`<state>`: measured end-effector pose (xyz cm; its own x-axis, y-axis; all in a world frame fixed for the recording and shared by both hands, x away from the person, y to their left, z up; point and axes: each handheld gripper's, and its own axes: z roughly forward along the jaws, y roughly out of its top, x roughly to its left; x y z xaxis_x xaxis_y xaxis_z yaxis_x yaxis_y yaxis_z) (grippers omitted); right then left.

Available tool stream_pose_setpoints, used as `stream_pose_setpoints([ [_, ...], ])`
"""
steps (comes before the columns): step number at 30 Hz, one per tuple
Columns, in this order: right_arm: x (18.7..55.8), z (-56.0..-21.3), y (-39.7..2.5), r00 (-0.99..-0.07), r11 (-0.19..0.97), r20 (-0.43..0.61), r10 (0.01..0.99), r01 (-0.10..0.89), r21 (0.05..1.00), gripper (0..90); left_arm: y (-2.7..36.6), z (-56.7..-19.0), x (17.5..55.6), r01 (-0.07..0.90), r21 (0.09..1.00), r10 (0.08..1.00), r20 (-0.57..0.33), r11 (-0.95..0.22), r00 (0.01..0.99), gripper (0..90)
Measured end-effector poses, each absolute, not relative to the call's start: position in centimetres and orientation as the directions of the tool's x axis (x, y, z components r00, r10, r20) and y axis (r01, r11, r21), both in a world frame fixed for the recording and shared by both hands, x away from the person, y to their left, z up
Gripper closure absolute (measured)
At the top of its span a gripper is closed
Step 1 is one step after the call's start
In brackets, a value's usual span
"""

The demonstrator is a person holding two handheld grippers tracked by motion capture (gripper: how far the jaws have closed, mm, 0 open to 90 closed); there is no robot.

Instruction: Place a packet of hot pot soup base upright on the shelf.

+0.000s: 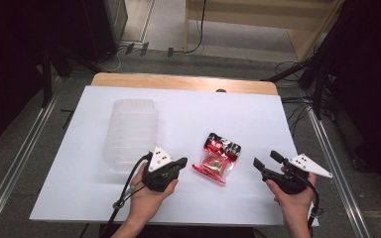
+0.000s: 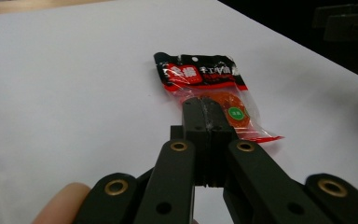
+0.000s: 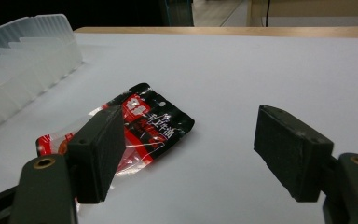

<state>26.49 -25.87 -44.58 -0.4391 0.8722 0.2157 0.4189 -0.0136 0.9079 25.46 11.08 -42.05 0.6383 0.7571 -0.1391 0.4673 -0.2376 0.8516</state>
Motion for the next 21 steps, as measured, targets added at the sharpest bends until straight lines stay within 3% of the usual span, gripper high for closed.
stream_pose_setpoints([
  [21,26.5,-45.1,-25.5,-0.433,-0.027,0.236,0.87,0.436,0.899,24.9,6.9,-44.6,26.3,0.473,0.838,0.731,-0.14,-0.271,0.667,90.0],
])
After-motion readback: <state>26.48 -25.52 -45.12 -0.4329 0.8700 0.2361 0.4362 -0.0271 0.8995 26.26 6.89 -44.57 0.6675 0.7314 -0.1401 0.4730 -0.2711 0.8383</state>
